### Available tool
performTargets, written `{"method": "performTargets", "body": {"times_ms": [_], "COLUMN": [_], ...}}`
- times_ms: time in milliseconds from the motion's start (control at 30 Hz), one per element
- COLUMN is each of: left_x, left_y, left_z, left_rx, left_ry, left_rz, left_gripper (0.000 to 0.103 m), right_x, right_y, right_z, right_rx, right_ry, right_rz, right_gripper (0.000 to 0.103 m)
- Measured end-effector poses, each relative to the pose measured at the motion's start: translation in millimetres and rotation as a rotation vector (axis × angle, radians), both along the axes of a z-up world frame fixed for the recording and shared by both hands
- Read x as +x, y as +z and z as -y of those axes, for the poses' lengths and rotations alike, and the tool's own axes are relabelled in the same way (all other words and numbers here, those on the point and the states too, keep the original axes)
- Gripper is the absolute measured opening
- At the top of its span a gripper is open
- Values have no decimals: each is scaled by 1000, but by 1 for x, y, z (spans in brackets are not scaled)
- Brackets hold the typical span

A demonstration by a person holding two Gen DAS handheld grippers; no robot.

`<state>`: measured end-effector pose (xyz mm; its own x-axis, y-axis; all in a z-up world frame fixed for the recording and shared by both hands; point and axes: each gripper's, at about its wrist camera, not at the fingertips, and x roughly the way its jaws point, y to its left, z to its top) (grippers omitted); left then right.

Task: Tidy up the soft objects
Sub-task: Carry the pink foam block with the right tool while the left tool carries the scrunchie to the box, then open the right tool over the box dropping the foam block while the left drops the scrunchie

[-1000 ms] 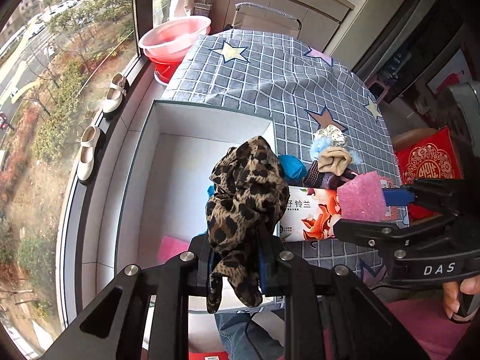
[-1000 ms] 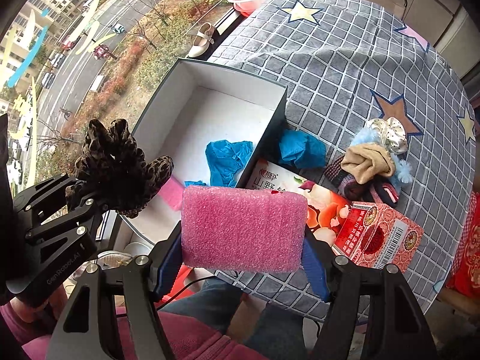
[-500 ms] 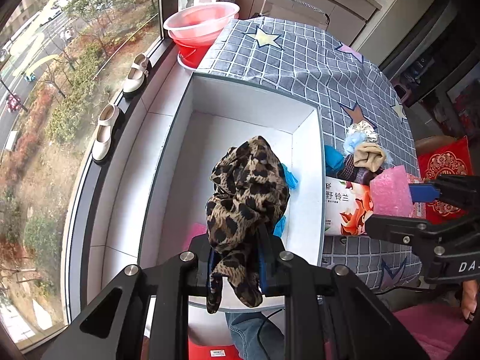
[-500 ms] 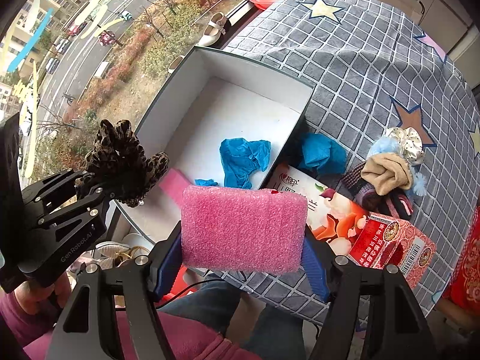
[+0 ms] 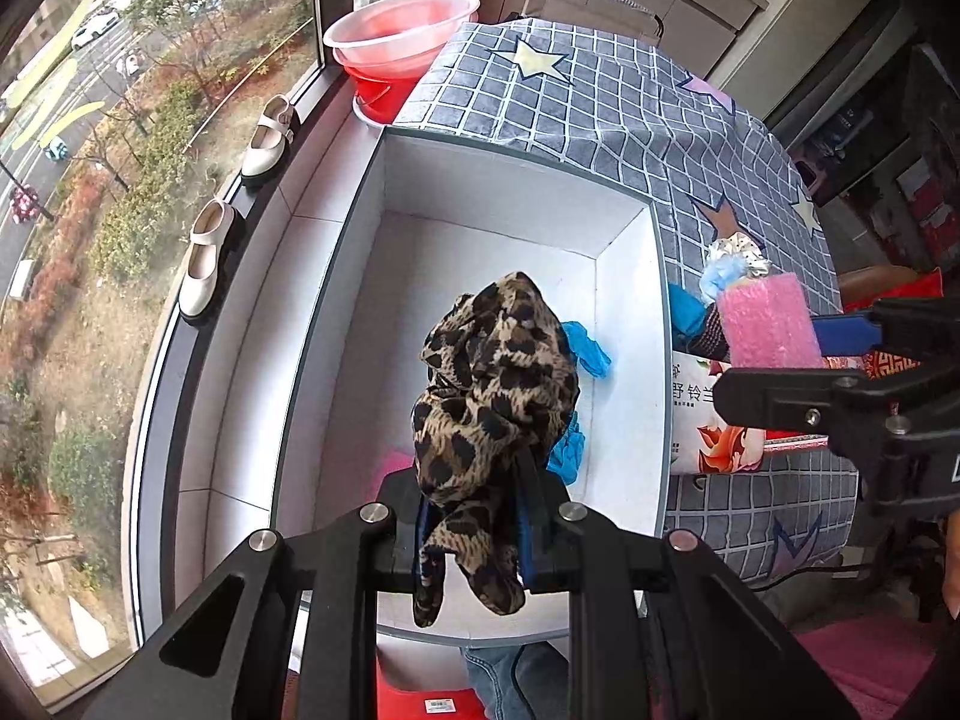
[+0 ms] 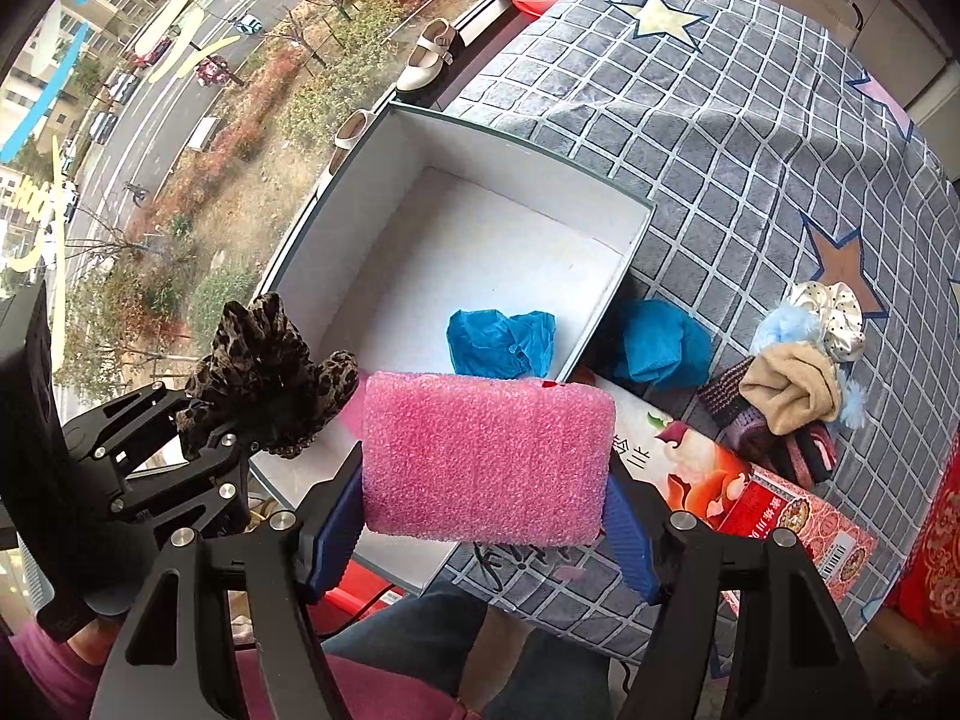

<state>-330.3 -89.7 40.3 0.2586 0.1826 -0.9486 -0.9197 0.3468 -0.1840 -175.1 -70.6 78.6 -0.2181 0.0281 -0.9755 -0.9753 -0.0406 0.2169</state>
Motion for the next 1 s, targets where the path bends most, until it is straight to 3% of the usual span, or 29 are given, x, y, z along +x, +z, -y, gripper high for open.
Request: {"method": "performTargets", "body": {"times_ms": [1000], "left_x": [10], "left_y": [-11], "left_z": [-5], "left_rx": [-27], "left_ry": [-17], "left_rz": [-8], "left_gripper": [23], "right_x": [-9], "right_y": [-15], "right_z": [-17], "right_rx": [-31], "right_ry": [14], "right_rz": [-6], "right_gripper": [71]}}
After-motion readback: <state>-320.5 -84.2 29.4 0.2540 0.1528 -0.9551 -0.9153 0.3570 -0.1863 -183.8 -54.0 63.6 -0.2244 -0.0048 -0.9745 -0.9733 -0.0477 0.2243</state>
